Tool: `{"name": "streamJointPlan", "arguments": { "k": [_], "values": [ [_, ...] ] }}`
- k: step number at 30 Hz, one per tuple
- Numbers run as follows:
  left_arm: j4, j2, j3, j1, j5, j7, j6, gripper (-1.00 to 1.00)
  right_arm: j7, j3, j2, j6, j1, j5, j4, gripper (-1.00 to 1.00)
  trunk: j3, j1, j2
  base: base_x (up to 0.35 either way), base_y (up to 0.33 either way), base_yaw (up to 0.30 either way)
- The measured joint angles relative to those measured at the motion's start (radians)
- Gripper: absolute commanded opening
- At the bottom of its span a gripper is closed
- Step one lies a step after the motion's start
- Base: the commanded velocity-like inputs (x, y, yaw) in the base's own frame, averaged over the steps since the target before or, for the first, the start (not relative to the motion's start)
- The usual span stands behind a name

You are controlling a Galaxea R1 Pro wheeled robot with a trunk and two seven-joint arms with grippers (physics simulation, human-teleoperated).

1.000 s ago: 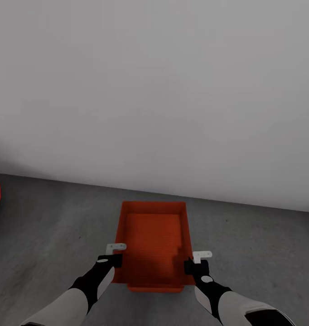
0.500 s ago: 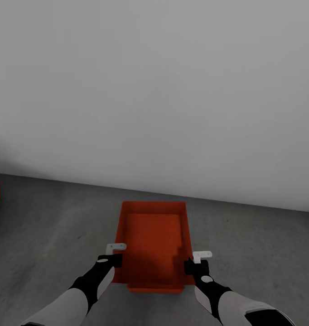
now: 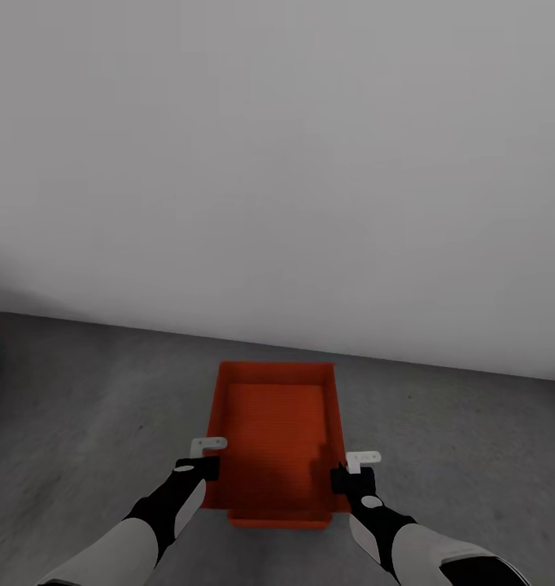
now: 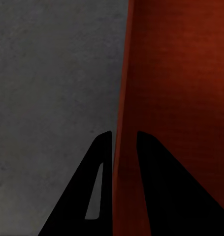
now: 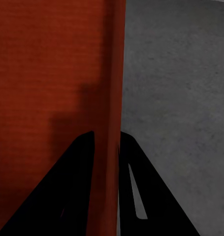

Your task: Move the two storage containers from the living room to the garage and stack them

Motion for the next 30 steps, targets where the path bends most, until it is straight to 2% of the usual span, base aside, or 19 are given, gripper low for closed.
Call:
{"name": "streamJointPlan", "arguments": {
  "k": [30],
  "values": [
    [0.001,0.000,0.001,0.000,0.000,0.000,0.000,-1.00,-0.001,0.001,0.000,0.001,0.000,0.000,0.000,-1.00,-0.094,0.115,-0.210,0.000,0.000,0.000]
  ]
}}
